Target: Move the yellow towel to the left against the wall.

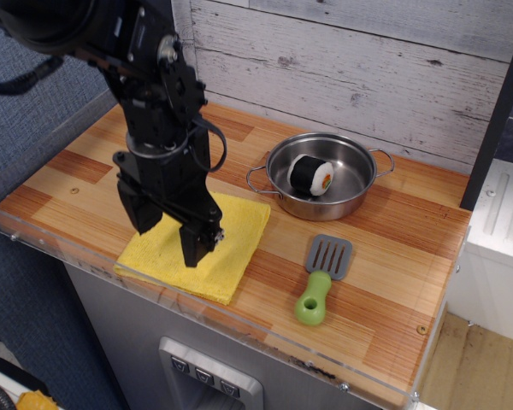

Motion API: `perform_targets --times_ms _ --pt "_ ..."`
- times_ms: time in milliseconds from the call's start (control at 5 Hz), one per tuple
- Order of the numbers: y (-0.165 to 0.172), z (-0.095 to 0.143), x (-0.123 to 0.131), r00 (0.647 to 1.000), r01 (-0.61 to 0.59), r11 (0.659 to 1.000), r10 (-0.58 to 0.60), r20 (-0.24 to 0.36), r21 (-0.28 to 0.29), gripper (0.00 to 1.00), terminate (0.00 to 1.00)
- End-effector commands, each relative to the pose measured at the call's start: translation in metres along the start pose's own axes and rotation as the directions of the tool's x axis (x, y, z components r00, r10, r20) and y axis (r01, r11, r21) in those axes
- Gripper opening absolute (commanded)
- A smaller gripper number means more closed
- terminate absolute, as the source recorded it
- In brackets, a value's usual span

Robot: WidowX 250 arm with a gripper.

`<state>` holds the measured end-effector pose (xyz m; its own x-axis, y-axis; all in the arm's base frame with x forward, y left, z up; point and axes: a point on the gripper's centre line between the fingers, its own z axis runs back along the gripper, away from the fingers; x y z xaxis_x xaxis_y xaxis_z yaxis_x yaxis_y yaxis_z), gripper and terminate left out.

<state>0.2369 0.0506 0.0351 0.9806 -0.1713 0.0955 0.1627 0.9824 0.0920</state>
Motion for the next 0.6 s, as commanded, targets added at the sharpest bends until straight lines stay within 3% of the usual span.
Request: perform_targets --times_ms 0,400 --pt "-0.010 -0.010 0.026 0.999 0.036 0.999 -0.036 0.011 -0.033 1.00 0.00" --pt "-0.033 -0.034 0.029 0.991 0.122 0.992 -0.120 0.058 -0.030 1.00 0.00"
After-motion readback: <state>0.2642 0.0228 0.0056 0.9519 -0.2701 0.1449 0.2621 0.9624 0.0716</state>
